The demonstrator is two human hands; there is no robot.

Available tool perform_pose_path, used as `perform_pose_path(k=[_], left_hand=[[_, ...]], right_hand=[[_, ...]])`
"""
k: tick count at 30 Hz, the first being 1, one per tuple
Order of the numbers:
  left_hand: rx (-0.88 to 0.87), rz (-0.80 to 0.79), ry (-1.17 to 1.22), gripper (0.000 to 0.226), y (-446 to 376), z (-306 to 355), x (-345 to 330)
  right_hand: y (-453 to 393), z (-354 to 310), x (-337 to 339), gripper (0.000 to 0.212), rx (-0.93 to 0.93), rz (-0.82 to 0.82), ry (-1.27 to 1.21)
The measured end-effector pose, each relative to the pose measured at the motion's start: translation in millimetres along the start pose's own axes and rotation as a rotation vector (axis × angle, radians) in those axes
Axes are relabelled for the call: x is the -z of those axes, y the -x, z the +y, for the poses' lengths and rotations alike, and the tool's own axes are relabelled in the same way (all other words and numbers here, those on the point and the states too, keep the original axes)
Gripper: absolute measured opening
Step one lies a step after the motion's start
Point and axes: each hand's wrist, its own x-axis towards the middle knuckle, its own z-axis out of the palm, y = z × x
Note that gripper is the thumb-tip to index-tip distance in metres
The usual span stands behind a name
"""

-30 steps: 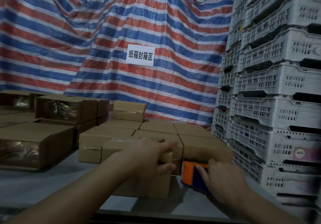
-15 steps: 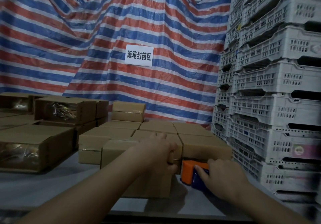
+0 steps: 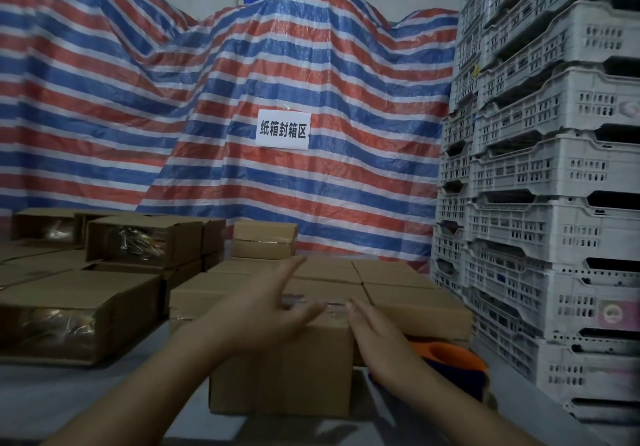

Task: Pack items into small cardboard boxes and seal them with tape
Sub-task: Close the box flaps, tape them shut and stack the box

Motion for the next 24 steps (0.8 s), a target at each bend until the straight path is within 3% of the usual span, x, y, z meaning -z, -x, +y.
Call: perform_pose_path(k=[2,5,8,10,15,19,21,24], left_hand=[[0.097,0.111,0.122,0.09,13.6,-19.4,6.2],[0.278,0.263,0.385,0.097,38.3,-43.8,-1.8],[0.458,0.248,0.701,0.095,60.2,-55.1,-21.8],[0.457,0.237,0.83,0.09,69.5,-53.0,-31.3],[0.421,0.381,0.83,0.06,60.7,-40.7,-28.4],[0.246,0.459,0.679,0.036,18.2,-12.3,16.4],[0.207,0.533,0.651,0.035,-18.2,-2.0,35.4],[0.25,0.598,0.663,0.042,-85.1,5.2,49.5]], right_hand=[[0.4,4.1,-7.6,0.027,-0.027,-0.034,-0.102],[1.6,11.6,-16.3,0.066,-0.054,-0.063,-0.213],[5.6,15.7,-22.4,0.089,-0.021,-0.086,-0.212],[5.3,21.5,-26.3,0.092,-0.026,-0.099,-0.228],[5.5,18.6,-28.5,0.081,-0.002,-0.072,-0.285],[-17.3,-18.8,-3.3,0.1,0.029,0.128,-0.329],[-40.1,-44.3,16.4,0.101,0.071,0.207,-0.306],[-90.4,-71.1,44.3,0.085,0.103,0.258,-0.323]])
